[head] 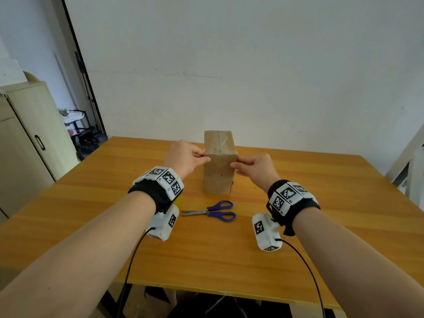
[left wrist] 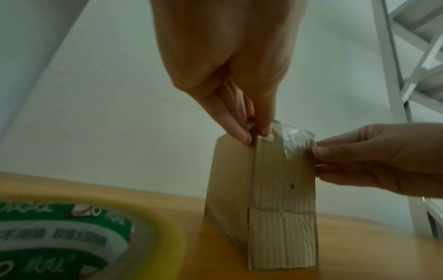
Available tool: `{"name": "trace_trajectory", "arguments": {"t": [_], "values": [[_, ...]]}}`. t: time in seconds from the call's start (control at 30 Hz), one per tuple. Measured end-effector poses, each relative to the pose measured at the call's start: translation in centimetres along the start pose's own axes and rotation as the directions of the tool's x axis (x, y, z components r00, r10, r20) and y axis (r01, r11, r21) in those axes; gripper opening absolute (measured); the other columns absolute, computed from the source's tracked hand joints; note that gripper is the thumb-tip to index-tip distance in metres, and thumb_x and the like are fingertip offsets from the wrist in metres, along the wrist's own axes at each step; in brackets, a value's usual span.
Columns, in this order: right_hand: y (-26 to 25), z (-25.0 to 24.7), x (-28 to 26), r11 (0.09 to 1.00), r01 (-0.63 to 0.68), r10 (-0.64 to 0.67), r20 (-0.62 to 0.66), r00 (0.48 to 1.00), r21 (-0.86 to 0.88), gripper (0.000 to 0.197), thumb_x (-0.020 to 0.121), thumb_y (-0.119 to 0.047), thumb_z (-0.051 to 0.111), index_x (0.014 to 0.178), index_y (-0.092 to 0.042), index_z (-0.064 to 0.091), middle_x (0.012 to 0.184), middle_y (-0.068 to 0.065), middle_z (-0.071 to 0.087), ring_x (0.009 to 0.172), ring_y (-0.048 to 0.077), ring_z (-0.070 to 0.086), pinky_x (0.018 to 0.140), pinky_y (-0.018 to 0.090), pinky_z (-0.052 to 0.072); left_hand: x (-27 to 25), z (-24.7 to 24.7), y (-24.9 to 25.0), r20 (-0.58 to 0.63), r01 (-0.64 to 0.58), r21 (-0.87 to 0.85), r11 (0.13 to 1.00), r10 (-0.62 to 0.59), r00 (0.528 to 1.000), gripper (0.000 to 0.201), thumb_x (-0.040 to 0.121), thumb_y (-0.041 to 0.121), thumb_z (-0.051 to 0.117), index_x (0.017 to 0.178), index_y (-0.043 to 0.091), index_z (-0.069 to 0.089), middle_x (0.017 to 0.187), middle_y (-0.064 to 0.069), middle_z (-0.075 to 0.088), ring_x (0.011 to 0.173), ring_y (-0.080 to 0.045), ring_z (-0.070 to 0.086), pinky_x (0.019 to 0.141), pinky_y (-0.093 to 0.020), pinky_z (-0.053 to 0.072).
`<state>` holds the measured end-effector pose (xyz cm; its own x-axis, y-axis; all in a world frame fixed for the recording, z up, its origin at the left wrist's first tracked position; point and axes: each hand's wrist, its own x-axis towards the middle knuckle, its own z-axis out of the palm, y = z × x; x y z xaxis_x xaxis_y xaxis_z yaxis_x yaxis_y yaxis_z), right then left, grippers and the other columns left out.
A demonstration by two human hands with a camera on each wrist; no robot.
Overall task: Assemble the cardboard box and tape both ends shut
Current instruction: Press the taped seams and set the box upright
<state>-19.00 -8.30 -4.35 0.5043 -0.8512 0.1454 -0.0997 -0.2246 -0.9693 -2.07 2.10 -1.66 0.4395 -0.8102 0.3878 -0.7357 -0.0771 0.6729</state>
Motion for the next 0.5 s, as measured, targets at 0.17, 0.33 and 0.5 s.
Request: {"name": "trace_trajectory", "arguments": {"t": [0.17, 0.33, 0.5], "values": [[0.3, 0.4, 0.0, 0.999, -0.006, 0.005, -0.021, 1.000, -0.046, 0.035, 0.078, -0.007, 0.074, 0.112, -0.005, 0.068, 0.107, 0.008, 0.072, 0.097, 0.014, 0.067, 0.090, 0.028, 0.053, 0.1, -0.2, 0.1, 0.057, -0.059, 0.177, 0.983, 0.050, 0.997, 0.030, 0.080, 0.031, 0.070, 0.077, 0.002, 0.073, 0.076, -0.004, 0.066, 0.073, -0.015, 0.062, 0.081, -0.038, 0.055], [0.0, 0.5, -0.8, 0.994, 0.007, -0.008, -0.008, 1.000, -0.106, 0.043, 0.077, 0.000, 0.072, 0.119, -0.002, 0.063, 0.114, 0.011, 0.069, 0.108, 0.015, 0.064, 0.101, 0.033, 0.047, -0.3, -0.3, 1.2, 0.086, -0.137, 0.410, 0.902, 0.111, 0.990, 0.037, 0.082, 0.040, 0.066, 0.064, 0.009, 0.057, 0.053, 0.001, 0.051, 0.055, -0.020, 0.050, 0.060, -0.033, 0.047], [-0.6, 0.1, -1.6, 0.993, 0.028, -0.022, 0.058, 0.998, -0.113, 0.047, 0.079, 0.009, 0.067, 0.124, -0.001, 0.059, 0.121, 0.011, 0.065, 0.107, 0.011, 0.061, 0.099, 0.024, 0.045, -0.4, -0.8, 1.4, 0.191, -0.143, 0.368, 0.919, 0.076, 0.979, 0.038, 0.075, 0.034, 0.074, 0.097, 0.005, 0.065, 0.088, -0.007, 0.072, 0.081, -0.022, 0.068, 0.079, -0.037, 0.055]]}}
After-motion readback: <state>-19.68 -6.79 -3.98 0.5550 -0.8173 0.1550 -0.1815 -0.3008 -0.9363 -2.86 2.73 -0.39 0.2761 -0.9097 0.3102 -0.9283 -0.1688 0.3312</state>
